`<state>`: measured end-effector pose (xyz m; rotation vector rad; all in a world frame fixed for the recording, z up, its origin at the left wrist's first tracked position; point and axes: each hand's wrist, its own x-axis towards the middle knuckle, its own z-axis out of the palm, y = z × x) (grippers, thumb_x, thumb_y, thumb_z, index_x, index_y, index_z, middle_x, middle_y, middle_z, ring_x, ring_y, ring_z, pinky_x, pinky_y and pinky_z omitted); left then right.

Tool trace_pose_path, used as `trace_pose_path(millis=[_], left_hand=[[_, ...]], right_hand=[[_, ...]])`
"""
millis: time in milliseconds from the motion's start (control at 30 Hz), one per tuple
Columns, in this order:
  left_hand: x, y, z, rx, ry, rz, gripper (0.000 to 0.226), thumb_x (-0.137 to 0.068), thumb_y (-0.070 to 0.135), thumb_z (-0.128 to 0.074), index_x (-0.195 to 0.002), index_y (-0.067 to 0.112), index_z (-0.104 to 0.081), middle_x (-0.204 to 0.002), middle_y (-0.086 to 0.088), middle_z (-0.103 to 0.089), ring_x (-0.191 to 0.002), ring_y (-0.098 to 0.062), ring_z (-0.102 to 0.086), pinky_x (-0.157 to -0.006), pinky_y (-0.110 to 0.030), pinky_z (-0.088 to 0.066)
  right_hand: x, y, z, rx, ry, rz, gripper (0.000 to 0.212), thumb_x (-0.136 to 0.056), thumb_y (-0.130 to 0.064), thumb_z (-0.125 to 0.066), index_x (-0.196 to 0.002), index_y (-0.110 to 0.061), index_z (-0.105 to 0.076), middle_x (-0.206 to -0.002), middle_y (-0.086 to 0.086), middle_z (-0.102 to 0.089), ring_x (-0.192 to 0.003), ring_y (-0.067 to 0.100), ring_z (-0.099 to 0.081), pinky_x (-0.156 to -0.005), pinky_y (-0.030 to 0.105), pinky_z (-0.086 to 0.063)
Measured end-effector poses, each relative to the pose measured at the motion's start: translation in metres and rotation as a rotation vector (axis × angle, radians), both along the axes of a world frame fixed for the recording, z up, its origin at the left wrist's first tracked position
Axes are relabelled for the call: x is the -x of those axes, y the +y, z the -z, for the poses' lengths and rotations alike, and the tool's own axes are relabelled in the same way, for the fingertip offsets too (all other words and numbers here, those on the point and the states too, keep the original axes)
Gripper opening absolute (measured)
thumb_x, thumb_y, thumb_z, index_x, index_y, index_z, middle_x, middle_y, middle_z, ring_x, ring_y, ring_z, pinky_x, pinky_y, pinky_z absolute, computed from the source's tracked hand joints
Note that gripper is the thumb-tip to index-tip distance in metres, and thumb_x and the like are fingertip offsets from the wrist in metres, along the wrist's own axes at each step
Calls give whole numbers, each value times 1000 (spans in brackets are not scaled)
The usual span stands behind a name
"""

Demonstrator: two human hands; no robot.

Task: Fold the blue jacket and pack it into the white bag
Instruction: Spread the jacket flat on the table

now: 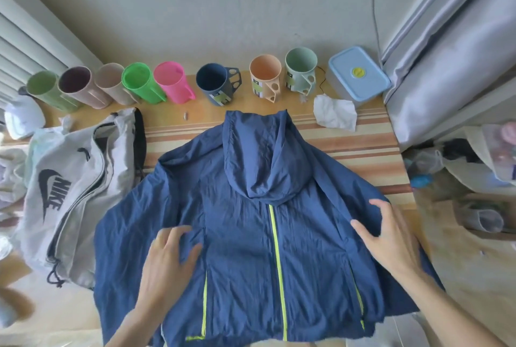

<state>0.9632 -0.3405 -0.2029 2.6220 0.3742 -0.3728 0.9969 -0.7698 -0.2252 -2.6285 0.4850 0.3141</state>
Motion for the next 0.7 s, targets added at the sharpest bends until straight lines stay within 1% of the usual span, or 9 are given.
trace_pose_path(millis=[67, 133, 200, 267, 333, 400, 533, 600, 700], left_hand=[[-55, -42, -1, 25, -196, 188, 58, -88, 46, -71, -140, 32, -50, -147, -1, -45, -137, -26, -44, -100, -38, -48], [-100, -86, -1, -19, -269, 416, 74, -89, 57, -65, -154, 38, -35, -166, -4, -24, -154, -29, -22, -115, -41, -33], [-127, -118, 14, -134, -224, 666, 84, -89, 67, -56, -159, 45, -15, -173, -3, -6, -159, -31, -3, -123, -50, -22], [-142, -128, 33, -246, -38, 781, 83, -90, 71, -45, -159, 47, -7, -173, -1, -1, -159, -30, 6, -124, -58, -18], [-151, -124, 45, -310, 152, 731, 77, -91, 75, -33, -158, 44, -13, -173, -2, -10, -159, -29, 1, -124, -59, -13], [-155, -123, 47, -290, 210, 655, 77, -90, 79, -26, -157, 43, -20, -169, -3, -23, -157, -30, -14, -126, -56, -9], [-160, -142, 42, -174, -128, 563, 68, -97, 70, -27, -154, 35, -36, -154, -2, -51, -144, -25, -43, -127, -50, -16], [-165, -153, 51, -82, -200, 545, 60, -103, 57, -30, -158, 32, -28, -165, 1, -37, -153, -24, -29, -127, -46, -20], [-168, -168, 72, 35, 13, 586, 65, -105, 50, -29, -162, 32, -2, -172, 9, -4, -159, -18, 5, -128, -46, -15]], right_hand=[[-41, 14, 2, 124, 85, -129, 79, -79, -50, -79, -142, -18, -44, -137, 6, -57, -122, 32, -59, -86, 43, -55], [-72, 20, 9, 228, 223, -229, 52, -88, -40, -71, -130, -18, -51, -124, 8, -64, -109, 34, -64, -75, 39, -52], [-100, 12, 9, 263, 252, -227, 17, -95, -24, -59, -109, -14, -61, -105, 12, -70, -96, 38, -66, -69, 37, -48], [-130, -11, 0, 259, 152, -107, 14, -95, -18, -54, -102, -12, -66, -102, 19, -72, -97, 42, -66, -73, 39, -51], [-161, -41, -12, 240, 38, 72, 19, -97, -17, -53, -109, -10, -66, -110, 27, -69, -105, 46, -64, -83, 46, -52], [-181, -67, -21, 204, -10, 209, 25, -98, -18, -55, -119, -8, -62, -118, 31, -65, -111, 49, -61, -90, 49, -50], [-172, -77, -20, 187, -98, 300, 38, -90, -28, -71, -118, -8, -55, -123, 25, -60, -110, 46, -60, -81, 46, -47], [-146, -71, -9, 144, -89, 322, 54, -78, -41, -80, -112, -11, -50, -116, 21, -59, -102, 44, -62, -73, 43, -47], [-96, -74, 21, 184, 150, 242, 82, -61, -62, -85, -112, -13, -43, -111, 15, -57, -98, 41, -64, -71, 43, -52]])
